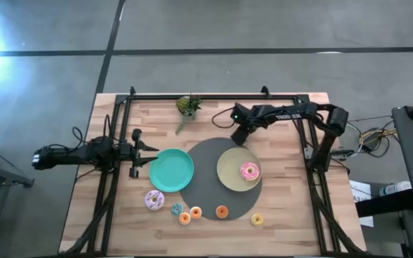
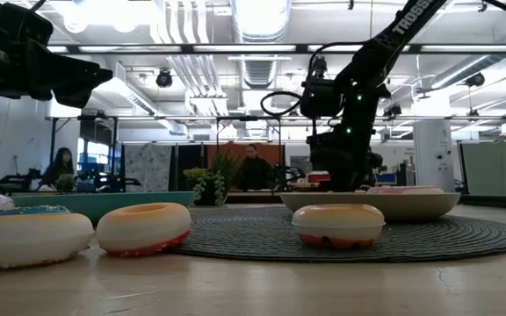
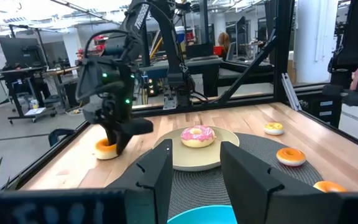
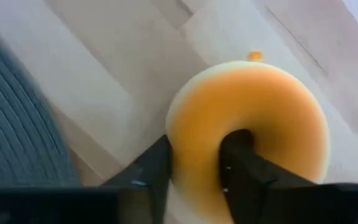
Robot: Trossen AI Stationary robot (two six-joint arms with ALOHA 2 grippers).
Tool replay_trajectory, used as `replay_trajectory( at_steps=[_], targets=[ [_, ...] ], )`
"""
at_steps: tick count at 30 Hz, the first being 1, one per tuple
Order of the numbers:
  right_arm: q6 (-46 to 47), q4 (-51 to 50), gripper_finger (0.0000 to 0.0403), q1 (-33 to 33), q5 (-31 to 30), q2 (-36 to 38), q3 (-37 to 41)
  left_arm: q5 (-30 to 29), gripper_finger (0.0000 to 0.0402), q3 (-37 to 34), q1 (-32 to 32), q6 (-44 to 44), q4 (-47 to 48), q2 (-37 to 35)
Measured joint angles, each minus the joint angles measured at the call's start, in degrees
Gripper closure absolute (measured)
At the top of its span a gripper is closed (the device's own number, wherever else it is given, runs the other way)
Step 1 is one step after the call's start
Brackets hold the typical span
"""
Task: Pick & Place donuts
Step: Put the black doughnut on the light brown plate
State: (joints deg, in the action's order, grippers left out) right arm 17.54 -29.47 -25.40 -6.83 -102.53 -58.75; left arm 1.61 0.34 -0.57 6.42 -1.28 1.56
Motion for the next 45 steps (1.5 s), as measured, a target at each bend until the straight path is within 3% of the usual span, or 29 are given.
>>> replay_trajectory(
  at_steps=[5, 9, 13, 16, 19, 22, 24, 27, 29, 33, 37, 40, 45],
  targets=[
    [4.7, 1.87, 0.0383, -2.29, 10.06, 4.13, 0.14, 0.02, 0.0291, 0.0, -0.01, 0.0, 0.0, 0.02],
    [9.23, 6.64, 0.0386, -5.02, 25.41, 9.06, 1.35, 0.02, 0.0291, 0.0, 0.01, 0.0, 0.0, 0.02],
    [19.27, 16.7, 0.0387, -8.1, 44.92, 13.0, 4.97, 0.02, 0.0291, 0.0, -0.01, 0.0, 0.0, 0.02],
    [29.54, 26.56, 0.0388, -8.44, 48.48, 14.96, 8.19, 0.02, 0.0291, 0.0, 0.0, 0.0, 0.0, 0.02],
    [41.77, 42.97, 0.0388, -8.19, 48.31, 15.7, 11.91, 0.01, 0.0291, 0.0, 0.0, 0.0, 0.0, 0.02],
    [54.67, 64.45, 0.0388, -7.46, 43.89, 15.31, 16.07, 0.02, 0.0291, 0.0, 0.01, 0.0, 0.0, 0.02],
    [61.47, 77.97, 0.0388, -6.82, 38.36, 14.42, 18.35, -0.04, 0.0291, 0.0, -0.01, -0.01, -0.07, 0.02],
    [68.27, 90.19, 0.0388, -5.07, 28.13, 12.95, 20.8, 0.02, 0.0291, 0.0, 0.0, -3.69, -4.41, 0.15],
    [70.58, 93.43, 0.0388, -3.27, 21.47, 12.78, 21.46, 0.86, 0.0291, 0.0, 0.03, -13.85, -10.1, 0.15],
    [71.45, 94.07, 0.0388, 1.2, 10.03, 13.04, 20.67, 0.3, 0.0291, 0.0, 0.03, -45.3, -26.73, 0.39],
    [67.73, 93.17, 0.0388, 4.18, 4.67, 13.06, 17.72, -3.69, 0.0291, 0.44, 0.03, -68.18, -40.2, 0.39],
    [65.98, 91.89, 0.0388, 5.04, 4.17, 13.06, 16.13, -7.14, 0.0291, 1.54, 0.05, -71.33, -46.57, 0.42],
    [65.41, 90.49, 0.0388, 5.17, 4.02, 13.06, 14.44, -18.24, 0.0291, 1.99, 0.03, -60.71, -46.12, 0.76]
  ],
)
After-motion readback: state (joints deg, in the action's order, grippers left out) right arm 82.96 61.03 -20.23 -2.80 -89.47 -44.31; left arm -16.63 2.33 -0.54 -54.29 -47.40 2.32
